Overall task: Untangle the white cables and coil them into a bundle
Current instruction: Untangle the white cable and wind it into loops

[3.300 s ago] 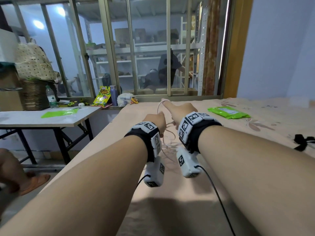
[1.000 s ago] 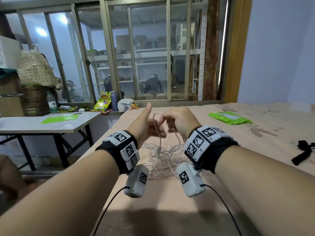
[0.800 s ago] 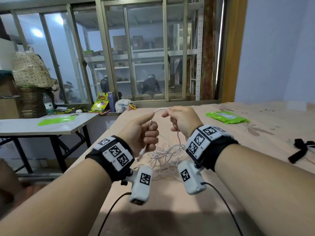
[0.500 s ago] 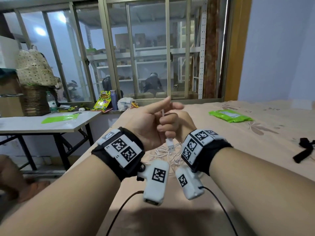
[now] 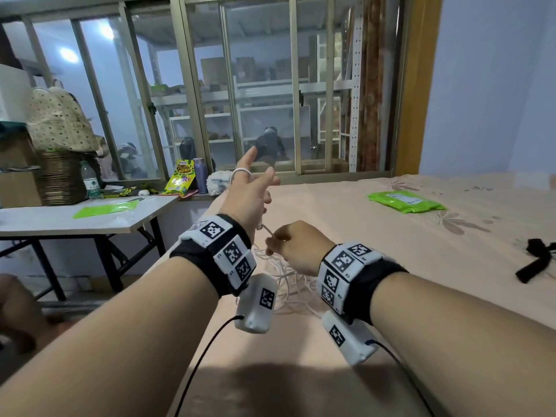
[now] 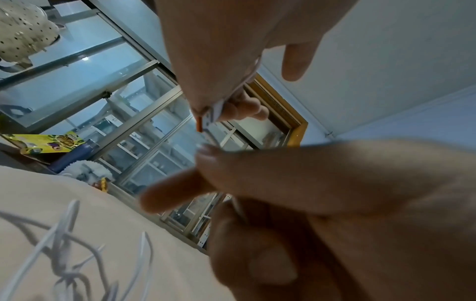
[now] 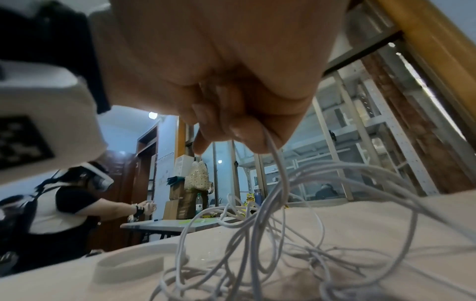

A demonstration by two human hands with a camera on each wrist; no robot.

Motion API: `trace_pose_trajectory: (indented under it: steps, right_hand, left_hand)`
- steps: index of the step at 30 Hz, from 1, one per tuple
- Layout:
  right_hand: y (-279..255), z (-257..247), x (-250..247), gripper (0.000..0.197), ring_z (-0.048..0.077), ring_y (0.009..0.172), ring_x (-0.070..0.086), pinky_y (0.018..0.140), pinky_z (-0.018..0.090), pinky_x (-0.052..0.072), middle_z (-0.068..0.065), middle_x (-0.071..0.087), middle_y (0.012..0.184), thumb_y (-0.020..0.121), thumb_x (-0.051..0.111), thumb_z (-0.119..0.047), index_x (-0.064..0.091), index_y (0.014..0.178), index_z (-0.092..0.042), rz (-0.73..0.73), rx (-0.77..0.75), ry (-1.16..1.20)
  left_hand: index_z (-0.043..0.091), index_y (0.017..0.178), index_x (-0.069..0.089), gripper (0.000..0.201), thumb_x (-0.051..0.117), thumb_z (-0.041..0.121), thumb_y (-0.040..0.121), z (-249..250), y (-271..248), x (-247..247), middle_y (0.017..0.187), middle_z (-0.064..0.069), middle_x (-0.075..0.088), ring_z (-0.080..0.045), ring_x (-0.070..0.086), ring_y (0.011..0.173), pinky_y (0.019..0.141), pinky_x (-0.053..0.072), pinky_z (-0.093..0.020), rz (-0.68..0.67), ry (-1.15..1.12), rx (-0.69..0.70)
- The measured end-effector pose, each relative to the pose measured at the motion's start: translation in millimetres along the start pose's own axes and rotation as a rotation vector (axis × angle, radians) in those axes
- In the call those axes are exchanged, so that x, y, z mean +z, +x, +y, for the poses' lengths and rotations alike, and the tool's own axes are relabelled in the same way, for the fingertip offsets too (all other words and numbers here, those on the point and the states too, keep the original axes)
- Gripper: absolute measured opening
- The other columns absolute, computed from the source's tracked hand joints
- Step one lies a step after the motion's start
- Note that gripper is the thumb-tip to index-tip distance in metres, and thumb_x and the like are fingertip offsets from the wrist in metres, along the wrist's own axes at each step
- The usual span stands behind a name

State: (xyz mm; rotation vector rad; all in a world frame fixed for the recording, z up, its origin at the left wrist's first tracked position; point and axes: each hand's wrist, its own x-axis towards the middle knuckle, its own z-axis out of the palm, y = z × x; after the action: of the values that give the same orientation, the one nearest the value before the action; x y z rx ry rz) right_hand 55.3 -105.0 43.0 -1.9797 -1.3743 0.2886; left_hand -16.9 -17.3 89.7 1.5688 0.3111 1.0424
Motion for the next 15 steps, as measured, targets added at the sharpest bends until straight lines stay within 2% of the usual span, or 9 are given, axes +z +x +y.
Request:
trace_pose_trajectory:
  steps: [2,3,5,7,8,10,12,13,15]
  right_hand:
    - [1,1,3,0.03,0.026,0.079,0.063,0.074,0.033,0.049,0.007,0.072,0.089,0.096,0.049,-0.035,0.072,0.086,-0.018,-0.023,-0.029,-0.065]
    - [0,0,4,0.032,0.028,0.083,0.063,0.077,0.034,0.048,0.009,0.072,0.092,0.096,0.048,-0.034,0.072,0.088,-0.016,-0.035,-0.045,-0.106]
    - [0,2,5,0.034,0.03,0.081,0.057,0.075,0.034,0.046,0.008,0.067,0.083,0.098,0.047,-0.033,0.067,0.077,-0.015,-0.075,-0.063,-0.198]
    - [0,3,6,0.038,0.029,0.077,0.053,0.072,0.033,0.043,0.006,0.057,0.071,0.097,0.047,-0.032,0.052,0.062,-0.018,-0.088,-0.071,-0.247]
    - [1,4,6,0.038,0.029,0.075,0.053,0.071,0.033,0.043,0.006,0.057,0.07,0.097,0.047,-0.033,0.05,0.061,-0.019,-0.063,-0.083,-0.243]
    - [3,5,3,0.036,0.026,0.073,0.053,0.067,0.033,0.042,0.003,0.058,0.069,0.095,0.05,-0.035,0.051,0.06,-0.025,0.005,-0.1,-0.173]
    - [1,3,1,0.034,0.023,0.071,0.051,0.065,0.03,0.037,-0.002,0.056,0.068,0.094,0.052,-0.034,0.052,0.061,-0.029,-0.005,-0.119,-0.142]
    - [-1,2,0,0.03,0.022,0.072,0.05,0.067,0.029,0.036,-0.003,0.055,0.071,0.095,0.052,-0.033,0.056,0.066,-0.028,-0.037,-0.131,-0.168]
    - [-3,1,3,0.022,0.02,0.077,0.05,0.071,0.028,0.036,0.002,0.061,0.085,0.097,0.05,-0.032,0.067,0.089,-0.02,-0.091,-0.149,-0.255]
  left_hand:
    - [0.029,0.148,0.026,0.054,0.048,0.018,0.099,-3,1,5,0.093,-0.003,0.06,-0.008,0.043,0.059,0.056,0.036,-0.021,0.035,0.049,0.027]
    - [0.028,0.148,0.026,0.054,0.047,0.017,0.099,-3,0,7,0.092,-0.005,0.06,-0.007,0.044,0.06,0.057,0.036,-0.021,0.052,0.043,0.035]
    - [0.03,0.144,0.031,0.049,0.046,0.015,0.1,-2,-2,12,0.085,-0.003,0.06,-0.008,0.042,0.056,0.055,0.036,-0.022,0.076,-0.054,0.016]
    - [0.029,0.135,0.04,0.037,0.042,0.015,0.101,3,-4,14,0.075,-0.001,0.057,-0.01,0.038,0.052,0.05,0.033,-0.023,0.091,-0.16,-0.031]
    - [0.028,0.13,0.045,0.031,0.04,0.017,0.101,3,-4,14,0.072,-0.001,0.055,-0.011,0.039,0.052,0.05,0.033,-0.025,0.098,-0.12,-0.027]
    - [0.027,0.123,0.051,0.025,0.037,0.027,0.102,-1,-5,13,0.071,-0.001,0.058,-0.01,0.045,0.057,0.061,0.038,-0.029,0.081,0.123,0.071]
    - [0.025,0.124,0.051,0.032,0.032,0.039,0.102,-8,-8,12,0.074,0.002,0.062,-0.006,0.048,0.061,0.069,0.038,-0.029,-0.006,0.37,0.155]
    - [0.023,0.125,0.05,0.038,0.029,0.044,0.101,-13,-10,12,0.078,0.005,0.062,-0.004,0.048,0.063,0.069,0.039,-0.026,-0.047,0.464,0.154]
    - [0.025,0.121,0.046,0.038,0.023,0.049,0.101,-21,-13,13,0.086,0.009,0.063,-0.005,0.049,0.067,0.074,0.041,-0.028,-0.101,0.563,0.132]
